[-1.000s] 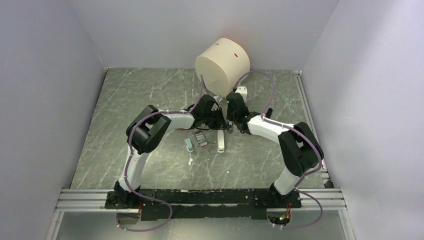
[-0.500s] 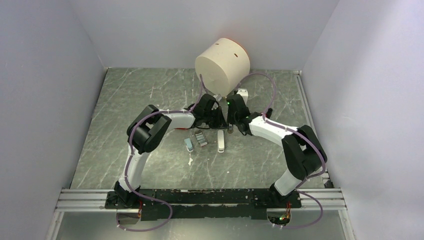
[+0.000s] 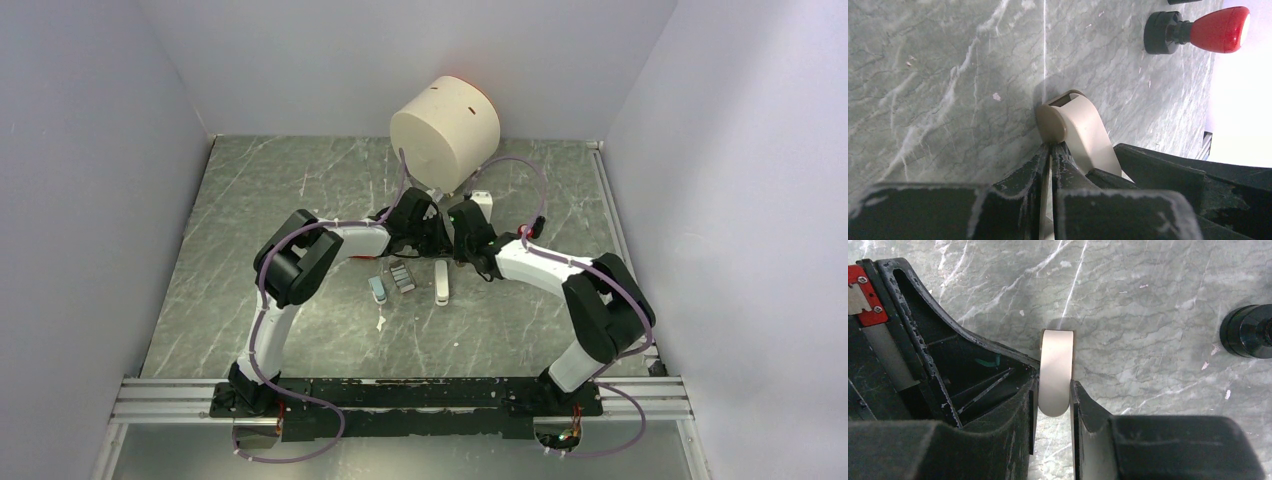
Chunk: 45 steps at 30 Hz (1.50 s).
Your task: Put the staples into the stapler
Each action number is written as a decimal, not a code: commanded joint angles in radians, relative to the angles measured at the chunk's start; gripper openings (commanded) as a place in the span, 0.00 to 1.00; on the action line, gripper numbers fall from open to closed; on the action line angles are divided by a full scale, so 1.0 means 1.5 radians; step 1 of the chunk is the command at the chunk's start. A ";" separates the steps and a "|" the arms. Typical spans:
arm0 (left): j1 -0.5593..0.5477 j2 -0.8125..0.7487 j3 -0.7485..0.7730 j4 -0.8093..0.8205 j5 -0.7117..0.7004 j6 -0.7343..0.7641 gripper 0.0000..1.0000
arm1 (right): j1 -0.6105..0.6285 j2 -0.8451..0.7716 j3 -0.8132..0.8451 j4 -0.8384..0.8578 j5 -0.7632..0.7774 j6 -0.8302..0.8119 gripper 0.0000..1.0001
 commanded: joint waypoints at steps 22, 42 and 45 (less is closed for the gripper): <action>0.002 -0.060 -0.016 -0.071 -0.033 0.051 0.20 | 0.011 0.064 0.058 -0.103 -0.008 0.053 0.31; 0.021 -0.224 0.015 -0.224 -0.205 0.141 0.39 | 0.004 -0.105 0.096 -0.168 0.029 0.024 0.72; 0.020 -0.318 -0.026 -0.249 -0.245 0.149 0.55 | 0.004 -0.183 0.067 -0.177 0.031 0.004 0.90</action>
